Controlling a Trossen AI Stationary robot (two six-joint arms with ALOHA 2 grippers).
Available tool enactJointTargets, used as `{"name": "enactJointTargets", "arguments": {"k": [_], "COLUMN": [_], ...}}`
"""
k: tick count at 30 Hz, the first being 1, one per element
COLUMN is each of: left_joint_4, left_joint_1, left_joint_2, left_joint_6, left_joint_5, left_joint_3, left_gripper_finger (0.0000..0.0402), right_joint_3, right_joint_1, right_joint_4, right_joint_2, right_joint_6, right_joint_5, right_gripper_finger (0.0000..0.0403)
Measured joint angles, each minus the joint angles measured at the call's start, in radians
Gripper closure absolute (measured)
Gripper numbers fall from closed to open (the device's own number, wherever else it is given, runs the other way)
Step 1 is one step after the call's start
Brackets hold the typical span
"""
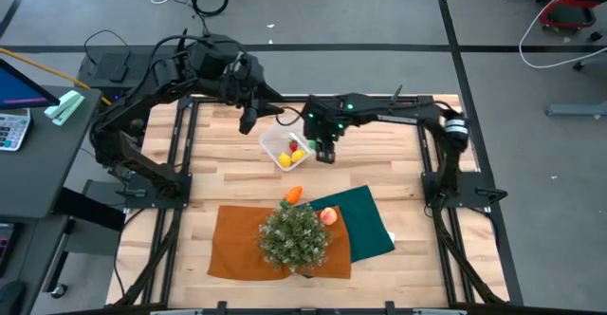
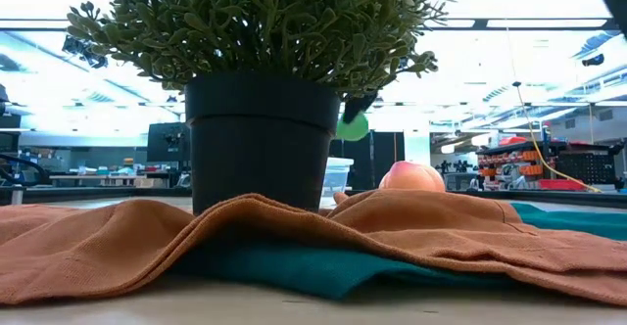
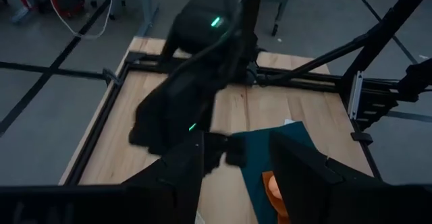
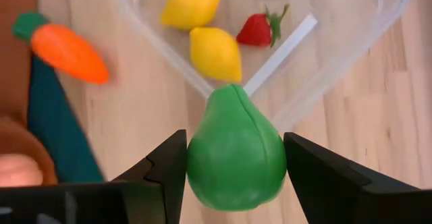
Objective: Pick and placing Produce into tupperware
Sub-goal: Put the pear into the transparent container
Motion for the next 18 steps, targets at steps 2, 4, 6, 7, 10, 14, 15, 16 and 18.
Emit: {"name": "enactJointTargets", "arguments": {"k": [2, 4, 6, 7, 10, 14, 15, 16, 18], "left_joint_4": [-0.003, 0.004, -0.002, 0.002, 0.008, 0.017, 0.021, 0.020, 0.015], "left_joint_1": [-0.004, -0.006, -0.006, -0.006, -0.006, -0.005, -0.005, -0.005, -0.004], "left_joint_2": [-0.013, -0.023, -0.038, -0.042, -0.056, -0.072, -0.073, -0.075, -0.078], "left_joint_6": [0.002, 0.007, 0.007, 0.007, 0.007, 0.007, 0.007, 0.007, 0.007], "left_joint_5": [0.001, 0.002, 0.001, 0.000, -0.004, -0.007, -0.006, -0.006, -0.007], "left_joint_3": [0.000, 0.000, 0.000, 0.000, 0.000, 0.000, 0.000, 0.000, 0.000], "left_gripper_finger": [0.0225, 0.0226, 0.0227, 0.0228, 0.0229, 0.0228, 0.0229, 0.0229, 0.0229], "right_joint_3": [0.046, 0.090, 0.134, 0.156, 0.224, 0.322, 0.343, 0.360, 0.399], "right_joint_1": [-0.016, -0.028, -0.034, -0.035, -0.031, -0.025, -0.025, -0.026, -0.030], "right_joint_4": [0.006, 0.001, 0.002, 0.002, 0.001, 0.002, 0.006, 0.001, 0.003], "right_joint_2": [0.042, 0.077, 0.104, 0.116, 0.159, 0.222, 0.238, 0.256, 0.294], "right_joint_6": [0.000, -0.002, -0.003, -0.006, -0.044, -0.053, -0.053, -0.052, -0.043], "right_joint_5": [-0.020, -0.030, -0.050, -0.059, -0.073, -0.097, -0.102, -0.102, -0.106], "right_gripper_finger": [0.0218, 0.0218, 0.0218, 0.0218, 0.0218, 0.0218, 0.0218, 0.0218, 0.0218]}}
